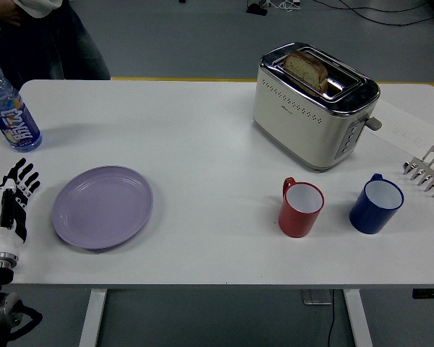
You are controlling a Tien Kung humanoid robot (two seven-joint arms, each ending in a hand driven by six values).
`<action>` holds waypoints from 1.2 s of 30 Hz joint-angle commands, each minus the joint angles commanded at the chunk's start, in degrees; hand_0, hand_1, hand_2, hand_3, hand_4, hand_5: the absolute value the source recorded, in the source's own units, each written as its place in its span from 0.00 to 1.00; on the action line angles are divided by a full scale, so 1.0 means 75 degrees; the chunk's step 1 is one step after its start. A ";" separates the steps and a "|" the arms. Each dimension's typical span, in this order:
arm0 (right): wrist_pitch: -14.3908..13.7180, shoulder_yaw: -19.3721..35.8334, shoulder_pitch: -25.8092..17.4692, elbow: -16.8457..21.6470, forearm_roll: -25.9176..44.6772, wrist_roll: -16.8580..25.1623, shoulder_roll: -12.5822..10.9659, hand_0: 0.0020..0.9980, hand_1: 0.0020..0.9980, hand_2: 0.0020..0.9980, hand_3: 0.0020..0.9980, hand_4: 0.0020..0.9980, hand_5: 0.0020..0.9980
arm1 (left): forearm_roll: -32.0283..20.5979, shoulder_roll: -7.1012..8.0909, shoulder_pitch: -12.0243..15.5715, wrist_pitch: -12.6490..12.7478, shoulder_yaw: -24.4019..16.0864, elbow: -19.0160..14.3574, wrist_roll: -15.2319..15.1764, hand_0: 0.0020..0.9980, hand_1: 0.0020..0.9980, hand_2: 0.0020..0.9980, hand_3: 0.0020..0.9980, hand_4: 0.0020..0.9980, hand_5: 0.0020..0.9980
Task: Push plate across desktop
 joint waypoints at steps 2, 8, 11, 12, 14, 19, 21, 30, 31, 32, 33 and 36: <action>0.0001 0.0014 0.0002 -0.0001 -0.0029 -0.0007 -0.0001 0.72 0.68 0.80 0.73 0.51 0.56 | 0.0004 -0.0030 -0.0005 -0.0010 0.0012 0.0002 0.0005 0.83 0.87 0.91 0.91 0.55 1.00; 0.0005 0.0065 0.0061 0.0013 -0.0143 -0.0038 -0.0013 0.72 0.68 0.80 0.73 0.51 0.56 | 0.0034 -0.0221 -0.0096 -0.0051 -0.0019 0.0034 0.0033 0.83 0.87 0.91 0.91 0.55 1.00; 0.0004 0.0063 0.0083 0.0018 -0.0150 -0.0040 -0.0014 0.72 0.68 0.80 0.73 0.51 0.56 | 0.0043 -0.0296 -0.0134 -0.0050 -0.0030 0.0037 0.0033 0.83 0.87 0.91 0.91 0.55 1.00; 0.0003 0.0065 0.0095 0.0021 -0.0160 -0.0044 -0.0014 0.72 0.68 0.80 0.73 0.51 0.56 | 0.0052 -0.0349 -0.0158 -0.0049 -0.0032 0.0036 0.0032 0.83 0.87 0.91 0.91 0.55 1.00; 0.0004 0.0074 0.0105 0.0022 -0.0191 -0.0053 -0.0017 0.72 0.68 0.80 0.73 0.51 0.56 | 0.0055 -0.0424 -0.0176 -0.0048 -0.0033 0.0037 0.0033 0.83 0.87 0.91 0.91 0.55 1.00; -0.0003 0.0107 0.0115 0.0028 -0.0264 -0.0080 -0.0018 0.72 0.68 0.80 0.73 0.51 0.56 | 0.0051 -0.0568 -0.0196 -0.0039 0.0042 0.0034 0.0028 0.83 0.87 0.91 0.91 0.55 1.00; -0.0004 0.0104 0.0116 0.0029 -0.0264 -0.0080 -0.0019 0.72 0.68 0.79 0.73 0.51 0.56 | 0.0044 -0.0623 -0.0197 -0.0036 0.0065 0.0019 0.0026 0.83 0.87 0.91 0.91 0.54 1.00; 0.0004 0.0086 0.0126 0.0030 -0.0264 -0.0070 -0.0030 0.72 0.68 0.79 0.73 0.51 0.56 | 0.0000 -0.0738 -0.0225 -0.0046 0.0268 -0.0085 0.0035 0.83 0.86 0.91 0.90 0.54 1.00; 0.0005 0.0081 0.0127 0.0030 -0.0258 -0.0067 -0.0031 0.72 0.68 0.79 0.73 0.51 0.56 | -0.0008 -0.0756 -0.0224 -0.0044 0.0298 -0.0105 0.0033 0.83 0.86 0.91 0.90 0.54 1.00; 0.0005 0.0079 0.0128 0.0031 -0.0254 -0.0066 -0.0031 0.72 0.68 0.79 0.73 0.51 0.56 | -0.0014 -0.0770 -0.0224 -0.0043 0.0322 -0.0119 0.0031 0.83 0.86 0.91 0.90 0.54 1.00; 0.0003 0.0085 0.0129 0.0032 -0.0266 -0.0069 -0.0032 0.72 0.68 0.79 0.73 0.51 0.56 | -0.0018 -0.0796 -0.0223 -0.0044 0.0366 -0.0133 0.0031 0.83 0.86 0.91 0.90 0.54 1.00; 0.0002 0.0099 0.0133 0.0032 -0.0291 -0.0077 -0.0035 0.72 0.68 0.79 0.73 0.51 0.56 | -0.0062 -0.0809 -0.0226 -0.0044 0.0442 -0.0135 0.0030 0.83 0.86 0.91 0.90 0.54 1.00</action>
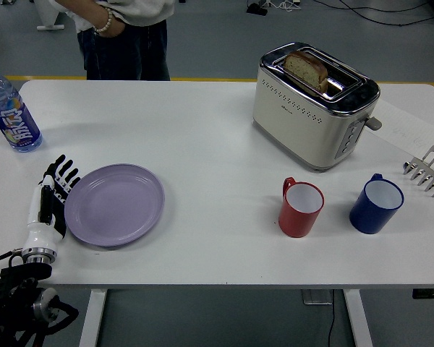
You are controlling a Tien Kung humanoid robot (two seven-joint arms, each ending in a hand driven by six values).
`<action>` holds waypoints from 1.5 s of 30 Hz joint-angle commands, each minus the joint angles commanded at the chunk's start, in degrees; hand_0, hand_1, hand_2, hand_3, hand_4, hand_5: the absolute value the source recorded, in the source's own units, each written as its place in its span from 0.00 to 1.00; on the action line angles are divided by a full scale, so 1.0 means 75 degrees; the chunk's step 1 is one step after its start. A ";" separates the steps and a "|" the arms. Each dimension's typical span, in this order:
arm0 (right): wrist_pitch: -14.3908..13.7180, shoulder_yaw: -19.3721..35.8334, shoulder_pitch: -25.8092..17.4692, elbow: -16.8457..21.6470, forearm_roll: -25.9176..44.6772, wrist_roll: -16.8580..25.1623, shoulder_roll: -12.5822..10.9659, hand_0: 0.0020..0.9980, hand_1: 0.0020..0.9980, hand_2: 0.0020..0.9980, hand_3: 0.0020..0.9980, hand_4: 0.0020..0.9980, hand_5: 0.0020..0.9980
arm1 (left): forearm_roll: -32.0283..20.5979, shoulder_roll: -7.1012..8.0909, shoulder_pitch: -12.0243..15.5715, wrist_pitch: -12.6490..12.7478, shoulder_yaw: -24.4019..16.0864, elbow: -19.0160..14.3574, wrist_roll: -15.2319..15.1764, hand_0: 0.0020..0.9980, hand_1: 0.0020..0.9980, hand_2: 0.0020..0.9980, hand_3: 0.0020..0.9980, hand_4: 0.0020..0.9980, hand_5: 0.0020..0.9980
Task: Push plate across desktop
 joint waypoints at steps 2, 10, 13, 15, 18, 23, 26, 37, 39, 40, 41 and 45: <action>-0.0002 0.0014 0.0004 0.0000 -0.0024 -0.0008 -0.0002 0.72 0.68 0.79 0.73 0.51 0.56 | -0.0048 0.0000 0.0000 0.0007 0.0085 0.0004 -0.0007 0.83 0.86 0.90 0.90 0.54 1.00; -0.0012 0.0115 0.0017 0.0009 -0.0177 -0.0063 -0.0005 0.72 0.68 0.79 0.73 0.51 0.56 | -0.0147 0.0000 0.0002 -0.0033 0.0387 -0.0011 0.0024 0.83 0.86 0.90 0.90 0.54 1.00; -0.0007 0.0145 0.0023 0.0013 -0.0238 -0.0079 -0.0016 0.72 0.68 0.79 0.73 0.51 0.56 | -0.0160 0.0000 -0.0003 -0.0060 0.0545 -0.0070 0.0040 0.83 0.86 0.90 0.90 0.54 1.00; 0.0001 0.0136 0.0024 0.0013 -0.0242 -0.0080 -0.0020 0.72 0.68 0.79 0.73 0.51 0.56 | -0.0175 0.0000 -0.0006 -0.0067 0.0623 -0.0077 0.0047 0.83 0.87 0.90 0.90 0.54 1.00; 0.0001 0.0139 0.0025 0.0014 -0.0258 -0.0084 -0.0018 0.72 0.68 0.79 0.73 0.51 0.56 | -0.0191 0.0000 -0.0011 -0.0076 0.0708 -0.0069 0.0053 0.83 0.87 0.90 0.90 0.54 1.00; -0.0027 0.0224 0.0030 0.0031 -0.0386 -0.0142 -0.0019 0.72 0.68 0.79 0.73 0.51 0.57 | -0.0428 0.0000 0.0031 -0.0064 0.1093 -0.0138 0.0043 0.83 0.87 0.91 0.90 0.54 1.00; -0.0046 0.0300 0.0033 0.0042 -0.0496 -0.0188 -0.0024 0.72 0.68 0.79 0.73 0.51 0.57 | -0.0455 0.0000 0.0043 -0.0062 0.1266 -0.0179 0.0044 0.83 0.87 0.91 0.90 0.54 1.00; -0.0089 0.0392 -0.0048 0.0058 -0.0612 -0.0257 -0.0022 0.72 0.68 0.79 0.73 0.51 0.57 | -0.0753 0.0000 0.0092 -0.0004 0.2252 -0.0458 -0.0008 0.83 0.87 0.91 0.90 0.54 1.00; -0.0093 0.0402 -0.0059 0.0059 -0.0628 -0.0263 -0.0022 0.72 0.68 0.79 0.73 0.51 0.57 | -0.0804 0.0000 0.0085 -0.0003 0.2385 -0.0465 -0.0011 0.83 0.87 0.91 0.90 0.54 1.00; -0.0094 0.0407 -0.0062 0.0059 -0.0635 -0.0265 -0.0023 0.72 0.68 0.79 0.73 0.51 0.57 | -0.0826 0.0000 0.0081 -0.0004 0.2453 -0.0467 -0.0012 0.83 0.87 0.91 0.90 0.54 1.00; -0.0094 0.0408 -0.0063 0.0059 -0.0638 -0.0266 -0.0024 0.72 0.68 0.79 0.73 0.51 0.57 | -0.0836 0.0000 0.0079 -0.0004 0.2482 -0.0468 -0.0012 0.83 0.87 0.91 0.90 0.54 1.00; -0.0096 0.0418 -0.0074 0.0058 -0.0642 -0.0265 -0.0022 0.72 0.68 0.79 0.74 0.50 0.57 | -0.0946 0.0000 0.0086 0.0017 0.2796 -0.0532 -0.0048 0.83 0.87 0.91 0.90 0.54 1.00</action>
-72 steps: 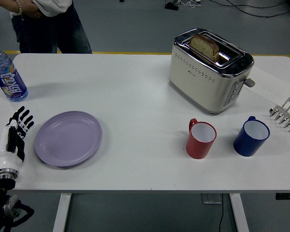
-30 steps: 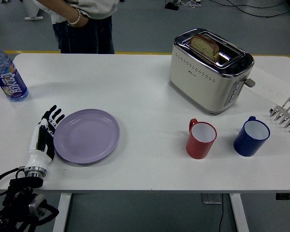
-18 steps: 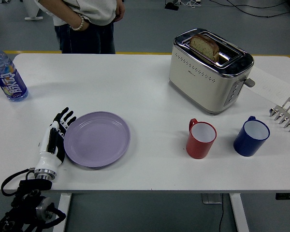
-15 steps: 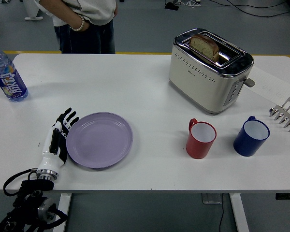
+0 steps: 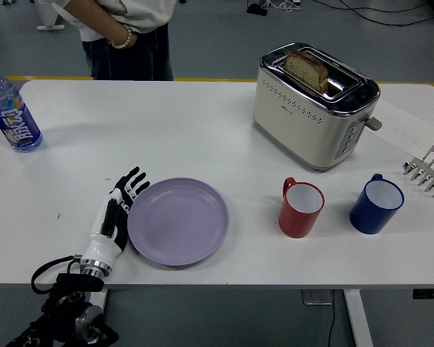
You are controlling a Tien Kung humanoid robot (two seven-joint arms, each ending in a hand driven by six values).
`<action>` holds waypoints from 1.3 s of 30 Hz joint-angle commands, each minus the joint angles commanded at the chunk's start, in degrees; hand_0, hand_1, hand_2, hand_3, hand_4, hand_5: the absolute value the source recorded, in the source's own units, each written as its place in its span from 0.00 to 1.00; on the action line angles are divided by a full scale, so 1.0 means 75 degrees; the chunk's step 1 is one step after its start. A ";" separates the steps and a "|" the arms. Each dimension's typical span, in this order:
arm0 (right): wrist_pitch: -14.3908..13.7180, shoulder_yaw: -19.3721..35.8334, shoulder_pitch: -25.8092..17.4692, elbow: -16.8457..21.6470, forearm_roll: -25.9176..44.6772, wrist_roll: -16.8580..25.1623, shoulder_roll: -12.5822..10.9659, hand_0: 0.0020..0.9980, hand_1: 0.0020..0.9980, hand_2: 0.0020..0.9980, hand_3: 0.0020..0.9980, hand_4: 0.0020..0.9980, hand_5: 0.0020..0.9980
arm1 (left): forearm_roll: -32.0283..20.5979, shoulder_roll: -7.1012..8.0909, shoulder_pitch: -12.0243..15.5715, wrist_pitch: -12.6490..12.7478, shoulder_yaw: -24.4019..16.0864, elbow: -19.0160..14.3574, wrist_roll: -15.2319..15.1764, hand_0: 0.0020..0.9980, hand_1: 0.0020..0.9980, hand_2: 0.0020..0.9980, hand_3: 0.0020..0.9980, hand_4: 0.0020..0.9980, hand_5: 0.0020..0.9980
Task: Push plate across desktop
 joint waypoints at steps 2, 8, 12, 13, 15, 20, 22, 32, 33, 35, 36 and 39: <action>0.0012 0.0011 -0.0003 -0.0006 -0.0026 -0.0001 -0.0004 0.72 0.68 0.79 0.74 0.50 0.57 | -0.0067 0.0000 0.0001 0.0022 0.0233 -0.0065 -0.0035 0.83 0.87 0.91 0.90 0.54 1.00; 0.0027 0.0013 -0.0016 -0.0010 -0.0045 0.0004 -0.0010 0.72 0.68 0.79 0.74 0.50 0.57 | -0.0153 0.0000 -0.0025 0.0048 0.0575 -0.0133 -0.0070 0.83 0.87 0.91 0.90 0.54 1.00; 0.0041 0.0006 0.0001 -0.0007 -0.0060 0.0004 -0.0020 0.72 0.68 0.79 0.74 0.50 0.57 | -0.0186 0.0000 -0.0066 0.0063 0.0745 -0.0143 -0.0081 0.83 0.87 0.91 0.90 0.54 1.00; 0.0046 0.0009 0.0010 -0.0004 -0.0071 0.0002 -0.0024 0.72 0.68 0.79 0.74 0.50 0.57 | -0.0193 0.0000 -0.0089 0.0077 0.0763 -0.0133 -0.0093 0.83 0.87 0.91 0.90 0.54 1.00; 0.0053 0.0010 0.0021 0.0000 -0.0090 -0.0004 -0.0031 0.72 0.68 0.79 0.74 0.50 0.57 | -0.0215 0.0000 -0.0127 0.0108 0.0763 -0.0115 -0.0118 0.83 0.87 0.91 0.90 0.54 1.00; 0.0068 0.0000 0.0034 0.0009 -0.0096 -0.0009 -0.0037 0.72 0.67 0.79 0.74 0.51 0.57 | -0.0193 0.0000 -0.0213 0.0205 0.0506 -0.0102 -0.0178 0.83 0.87 0.91 0.89 0.54 1.00; 0.0069 -0.0008 0.0039 0.0014 -0.0087 -0.0011 -0.0039 0.72 0.67 0.79 0.74 0.51 0.57 | -0.0157 0.0000 -0.0252 0.0245 0.0317 -0.0113 -0.0194 0.83 0.87 0.91 0.89 0.54 1.00; 0.0061 -0.0099 0.0059 0.0023 0.0055 0.0032 -0.0051 0.72 0.67 0.79 0.74 0.51 0.57 | 0.0170 0.0395 -0.0399 0.0221 -0.0895 -0.0388 0.0174 0.82 0.85 0.89 0.87 0.53 1.00; 0.0053 -0.0113 0.0061 0.0024 0.0091 0.0039 -0.0051 0.72 0.67 0.79 0.74 0.51 0.57 | 0.0206 0.0516 -0.0441 0.0141 -0.1062 -0.0368 0.0339 0.82 0.85 0.89 0.87 0.53 1.00; 0.0043 -0.0143 0.0062 0.0026 0.0152 0.0053 -0.0052 0.72 0.67 0.79 0.74 0.51 0.57 | 0.0235 0.0700 -0.0488 0.0020 -0.1299 -0.0339 0.0559 0.79 0.82 0.83 0.81 0.53 1.00; 0.0037 -0.0165 0.0063 0.0028 0.0190 0.0062 -0.0052 0.72 0.67 0.79 0.74 0.51 0.57 | 0.0243 0.0814 -0.0506 -0.0052 -0.1423 -0.0328 0.0654 0.79 0.82 0.83 0.81 0.53 1.00; 0.0034 -0.0203 0.0060 0.0023 0.0262 0.0083 -0.0048 0.72 0.67 0.79 0.74 0.51 0.57 | 0.0292 0.0964 -0.0510 -0.0118 -0.1628 -0.0359 0.0723 0.79 0.82 0.83 0.81 0.53 1.00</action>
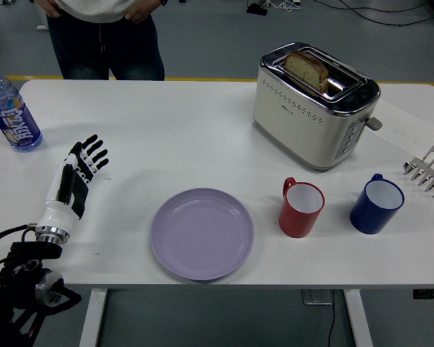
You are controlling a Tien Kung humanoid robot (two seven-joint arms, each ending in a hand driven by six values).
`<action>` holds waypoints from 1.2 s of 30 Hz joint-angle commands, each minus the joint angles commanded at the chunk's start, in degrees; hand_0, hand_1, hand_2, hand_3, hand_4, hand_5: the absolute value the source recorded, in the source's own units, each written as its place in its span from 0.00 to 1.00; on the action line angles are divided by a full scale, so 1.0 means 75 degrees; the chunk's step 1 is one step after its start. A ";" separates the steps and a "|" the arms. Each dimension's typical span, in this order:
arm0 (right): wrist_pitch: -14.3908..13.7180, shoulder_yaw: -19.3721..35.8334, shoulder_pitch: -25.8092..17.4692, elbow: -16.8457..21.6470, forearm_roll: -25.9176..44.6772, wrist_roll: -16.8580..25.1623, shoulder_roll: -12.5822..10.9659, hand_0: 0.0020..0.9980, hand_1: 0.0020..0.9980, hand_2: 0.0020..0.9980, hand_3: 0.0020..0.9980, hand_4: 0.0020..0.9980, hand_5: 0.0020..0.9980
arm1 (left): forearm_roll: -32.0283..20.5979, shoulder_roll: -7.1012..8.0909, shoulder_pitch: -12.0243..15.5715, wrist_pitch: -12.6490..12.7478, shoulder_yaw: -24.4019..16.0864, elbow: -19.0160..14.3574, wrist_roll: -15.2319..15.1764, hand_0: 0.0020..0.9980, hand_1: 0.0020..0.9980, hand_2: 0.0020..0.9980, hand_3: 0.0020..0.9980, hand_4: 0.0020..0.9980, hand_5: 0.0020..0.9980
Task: Push plate across desktop
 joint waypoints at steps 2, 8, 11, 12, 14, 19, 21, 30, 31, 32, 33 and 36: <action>-0.0005 -0.0044 -0.0003 -0.0004 0.0081 0.0025 0.0001 0.72 0.67 0.79 0.74 0.51 0.57 | 0.0008 0.0194 0.0024 -0.0069 -0.0297 -0.0107 0.0045 0.77 0.80 0.81 0.77 0.53 1.00; 0.0015 -0.0165 0.0007 -0.0008 0.0239 0.0088 -0.0026 0.72 0.67 0.79 0.74 0.51 0.57 | -0.0075 0.0731 0.0045 -0.0261 -0.0891 -0.0190 0.0229 0.76 0.79 0.80 0.75 0.53 1.00; -0.0004 -0.0153 0.0022 -0.0009 0.0233 0.0075 -0.0023 0.72 0.67 0.79 0.74 0.51 0.57 | -0.0097 0.1032 0.0062 -0.0434 -0.1165 -0.0157 0.0425 0.76 0.79 0.80 0.75 0.53 1.00; -0.0004 -0.0161 0.0025 -0.0010 0.0247 0.0078 -0.0024 0.72 0.67 0.79 0.74 0.51 0.57 | -0.0109 0.1116 0.0072 -0.0473 -0.1256 -0.0135 0.0466 0.76 0.79 0.80 0.75 0.53 1.00; 0.0000 -0.0191 0.0028 -0.0012 0.0300 0.0097 -0.0025 0.72 0.67 0.79 0.74 0.51 0.57 | -0.0205 0.1248 0.0100 -0.0477 -0.1432 -0.0093 0.0485 0.75 0.77 0.75 0.72 0.54 1.00; 0.0004 -0.0248 0.0012 -0.0020 0.0423 0.0148 -0.0025 0.72 0.67 0.79 0.74 0.51 0.57 | -0.0445 0.1476 0.0163 -0.0486 -0.2011 0.0003 0.0496 0.75 0.77 0.75 0.72 0.54 1.00; 0.0003 -0.0257 0.0002 -0.0021 0.0445 0.0159 -0.0029 0.72 0.67 0.79 0.74 0.51 0.57 | -0.0440 0.1561 0.0178 -0.0514 -0.2178 0.0038 0.0545 0.75 0.75 0.73 0.71 0.54 1.00; 0.0010 -0.0375 -0.0078 -0.0020 0.0652 0.0271 -0.0053 0.72 0.67 0.79 0.74 0.51 0.57 | -0.0486 0.1915 0.0347 -0.0712 -0.2668 0.0094 0.0813 0.75 0.75 0.73 0.71 0.55 1.00; 0.0013 -0.0416 -0.0094 -0.0018 0.0721 0.0302 -0.0057 0.72 0.67 0.79 0.74 0.51 0.57 | -0.0472 0.1967 0.0358 -0.0766 -0.2720 0.0158 0.0874 0.75 0.75 0.73 0.71 0.55 1.00; 0.0017 -0.0465 -0.0109 -0.0015 0.0803 0.0337 -0.0060 0.72 0.67 0.79 0.74 0.51 0.57 | -0.0496 0.2024 0.0335 -0.0803 -0.2754 0.0262 0.0919 0.75 0.75 0.73 0.71 0.55 1.00; 0.0019 -0.0486 -0.0116 -0.0014 0.0838 0.0353 -0.0061 0.72 0.67 0.79 0.74 0.51 0.57 | -0.0510 0.2049 0.0323 -0.0818 -0.2766 0.0310 0.0938 0.75 0.75 0.73 0.71 0.55 1.00; 0.0010 -0.0553 -0.0148 -0.0021 0.0970 0.0420 -0.0059 0.72 0.67 0.79 0.74 0.51 0.57 | -0.0549 0.2153 0.0257 -0.0887 -0.2836 0.0543 0.0985 0.75 0.75 0.73 0.71 0.55 1.00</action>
